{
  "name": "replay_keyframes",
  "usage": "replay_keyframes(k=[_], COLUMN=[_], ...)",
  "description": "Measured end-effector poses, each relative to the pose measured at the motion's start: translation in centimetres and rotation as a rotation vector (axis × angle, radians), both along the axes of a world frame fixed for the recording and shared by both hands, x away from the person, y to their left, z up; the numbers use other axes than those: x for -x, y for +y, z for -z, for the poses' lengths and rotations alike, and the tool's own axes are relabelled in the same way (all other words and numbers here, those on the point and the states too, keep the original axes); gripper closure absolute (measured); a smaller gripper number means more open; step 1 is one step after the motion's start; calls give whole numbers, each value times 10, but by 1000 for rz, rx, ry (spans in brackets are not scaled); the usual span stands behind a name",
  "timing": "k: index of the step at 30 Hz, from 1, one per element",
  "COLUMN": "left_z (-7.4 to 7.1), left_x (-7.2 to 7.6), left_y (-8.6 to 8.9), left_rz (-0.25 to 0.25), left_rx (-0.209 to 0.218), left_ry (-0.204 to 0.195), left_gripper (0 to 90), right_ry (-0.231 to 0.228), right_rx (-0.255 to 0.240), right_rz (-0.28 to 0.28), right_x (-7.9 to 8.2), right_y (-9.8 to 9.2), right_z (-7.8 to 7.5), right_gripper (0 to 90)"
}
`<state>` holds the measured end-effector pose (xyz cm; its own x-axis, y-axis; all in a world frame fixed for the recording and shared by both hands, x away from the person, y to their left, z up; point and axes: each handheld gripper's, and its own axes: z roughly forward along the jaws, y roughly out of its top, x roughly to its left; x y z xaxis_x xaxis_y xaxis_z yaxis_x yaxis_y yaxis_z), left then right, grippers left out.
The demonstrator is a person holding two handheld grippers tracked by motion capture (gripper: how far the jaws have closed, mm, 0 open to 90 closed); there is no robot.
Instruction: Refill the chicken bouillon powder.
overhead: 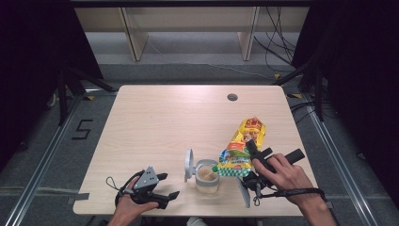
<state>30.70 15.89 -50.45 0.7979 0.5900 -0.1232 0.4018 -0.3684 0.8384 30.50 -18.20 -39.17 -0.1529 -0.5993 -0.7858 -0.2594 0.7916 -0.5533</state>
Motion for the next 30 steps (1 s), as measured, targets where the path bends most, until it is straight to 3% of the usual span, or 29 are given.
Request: replay_keyframes(k=[3, 4, 9, 11, 12, 16, 23, 30], left_z=[0, 0, 0, 0, 0, 0, -1, -1], left_x=[0, 0, 0, 0, 0, 0, 0, 0], left_y=[0, 0, 1, 1, 1, 0, 1, 1], left_rz=[1, 1, 1, 1, 4, 1, 4, 3], left_rx=[-1, -1, -11, -10, -11, 0, -5, -14], left_ry=[-1, -1, -4, -3, 0, -1, 5, -3], left_gripper=[206, 205, 205, 205, 206, 206, 205, 205], right_ry=[9, 1, 5, 3, 11, 9, 13, 23], right_rx=[-3, -47, -6, -26, -8, -49, -37, -60], right_rz=[5, 30, 10, 19, 4, 30, 22, 25], right_x=[-1, 2, 0, 1, 0, 1, -1, -1], right_y=[0, -2, 0, -1, 0, -2, -1, -1], right_z=[0, 2, 0, 1, 0, 3, 2, 1], right_gripper=[785, 785, 790, 790, 791, 792, 793, 794])
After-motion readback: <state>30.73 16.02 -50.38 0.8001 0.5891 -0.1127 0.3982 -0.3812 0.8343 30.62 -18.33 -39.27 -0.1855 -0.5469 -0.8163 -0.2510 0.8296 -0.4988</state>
